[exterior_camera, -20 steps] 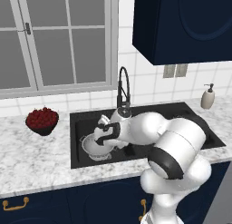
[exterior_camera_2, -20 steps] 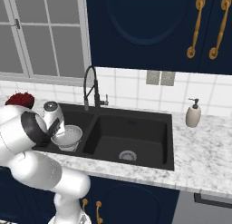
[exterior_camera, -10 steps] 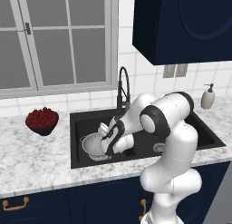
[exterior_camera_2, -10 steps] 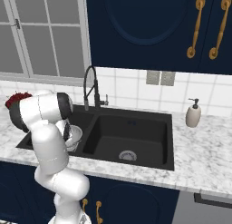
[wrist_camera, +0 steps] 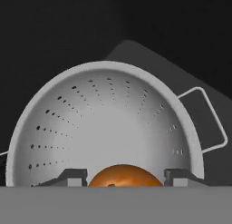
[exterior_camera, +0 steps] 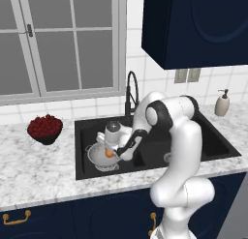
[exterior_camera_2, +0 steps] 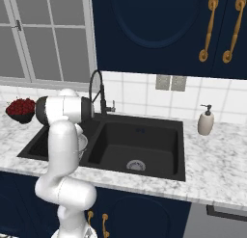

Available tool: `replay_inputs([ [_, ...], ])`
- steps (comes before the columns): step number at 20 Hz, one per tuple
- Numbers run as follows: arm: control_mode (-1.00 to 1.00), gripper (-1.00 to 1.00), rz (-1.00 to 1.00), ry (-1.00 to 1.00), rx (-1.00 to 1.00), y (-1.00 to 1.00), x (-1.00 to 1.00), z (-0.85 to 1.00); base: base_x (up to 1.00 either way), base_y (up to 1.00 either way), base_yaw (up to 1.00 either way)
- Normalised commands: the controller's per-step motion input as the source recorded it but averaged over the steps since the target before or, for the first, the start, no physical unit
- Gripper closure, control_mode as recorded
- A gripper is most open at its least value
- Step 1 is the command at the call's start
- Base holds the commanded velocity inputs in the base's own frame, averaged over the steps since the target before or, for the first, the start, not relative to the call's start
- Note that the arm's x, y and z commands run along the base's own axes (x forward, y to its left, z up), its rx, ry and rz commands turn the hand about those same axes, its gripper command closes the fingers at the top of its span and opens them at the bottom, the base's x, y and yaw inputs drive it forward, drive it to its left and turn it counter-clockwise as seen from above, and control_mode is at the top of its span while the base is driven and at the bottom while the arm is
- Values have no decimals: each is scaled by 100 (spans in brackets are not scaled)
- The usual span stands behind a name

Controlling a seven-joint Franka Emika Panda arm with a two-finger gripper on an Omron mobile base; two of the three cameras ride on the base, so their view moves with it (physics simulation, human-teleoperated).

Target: Put the colander in the sink, put the tangerine in the colander, and turn on the sink faucet and pour water over the colander.

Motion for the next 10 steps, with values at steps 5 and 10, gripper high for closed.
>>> replay_inputs([
  [5, -100, 100, -3, 2, -15, 28, 7, -58, 0, 0, 0],
  [10, -100, -100, 0, 0, -1, 0, 0, -28, 0, 0, 0],
])
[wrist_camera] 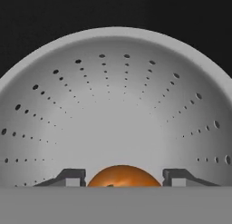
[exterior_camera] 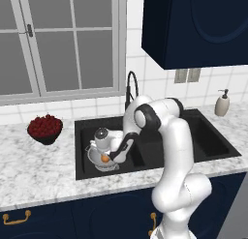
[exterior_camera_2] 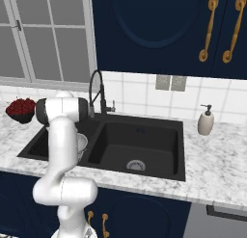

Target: Put the colander in the sink, put the tangerine in the colander, and turn on the sink faucet and pour water over the colander.

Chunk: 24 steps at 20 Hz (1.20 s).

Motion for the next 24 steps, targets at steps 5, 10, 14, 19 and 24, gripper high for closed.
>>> replay_inputs([
  [5, -100, -100, 0, 0, 0, 0, 0, -7, 0, 0, 0],
  [10, -100, -100, 0, -5, 0, 0, 0, 0, 0, 0, 0],
  [14, -100, -100, 0, -18, 1, 0, -5, 32, 0, 0, 0],
  [19, -100, -100, 0, -14, 3, 3, -53, 98, 0, 0, 0],
  [24, -100, -100, 0, 5, 0, 7, -21, 100, 0, 0, 0],
])
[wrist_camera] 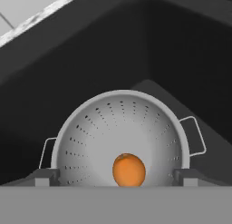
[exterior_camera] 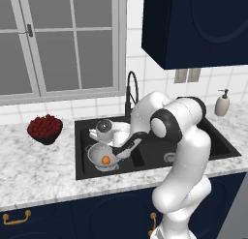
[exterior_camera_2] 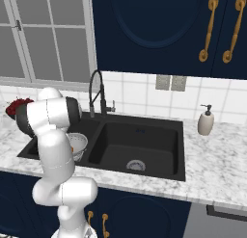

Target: Put the colander in the sink, put the tangerine in the colander, and turn on the sink faucet and pour water over the colander.

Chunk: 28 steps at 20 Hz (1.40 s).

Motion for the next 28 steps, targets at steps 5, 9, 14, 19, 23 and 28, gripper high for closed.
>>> replay_inputs([
  [5, -100, -100, 3, 28, 0, 0, -8, 100, 0, 0, 0],
  [9, -100, -100, 1, 25, 0, 0, -31, 100, 0, 0, 0],
  [14, -100, -100, 1, 25, 0, 0, -34, 100, 0, 0, 0],
  [19, -100, -100, 2, 3, 0, -1, -50, 94, 0, 0, 0],
  [23, -100, -100, 0, -44, 15, -36, -51, 52, 0, 0, 0],
  [28, -100, -100, 7, -21, 19, -76, -24, 50, 0, 0, 0],
])
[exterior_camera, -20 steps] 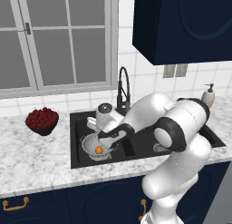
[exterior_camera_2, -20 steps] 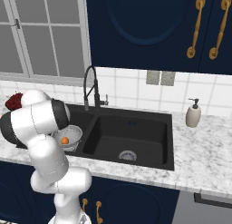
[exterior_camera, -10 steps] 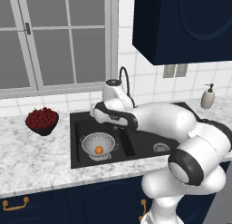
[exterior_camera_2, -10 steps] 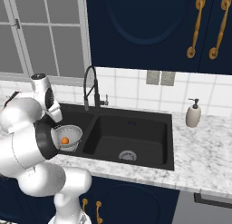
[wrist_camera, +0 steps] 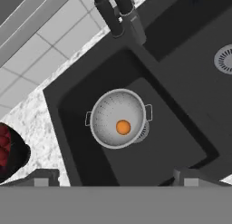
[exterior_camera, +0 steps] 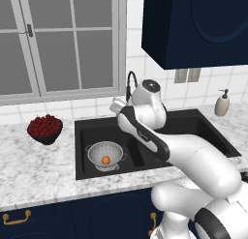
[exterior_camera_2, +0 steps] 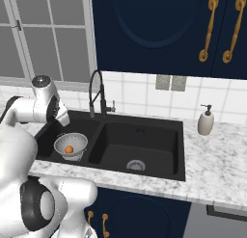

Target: Put the colander in the sink, put the tangerine in the colander, and turn on the sink faucet and pour water over the colander.

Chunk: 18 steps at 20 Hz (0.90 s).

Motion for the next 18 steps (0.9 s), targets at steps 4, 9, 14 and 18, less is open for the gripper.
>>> replay_inputs([
  [4, -100, -100, 24, 0, 13, -89, -2, 35, 0, 0, 0],
  [9, -100, -100, 32, -2, 14, -86, 0, 40, 0, 0, 0],
  [14, -100, -100, 18, -15, 21, -70, 0, 23, 0, 0, 0],
  [18, -100, -100, 2, -14, 18, -44, 7, 3, 0, 0, 0],
])
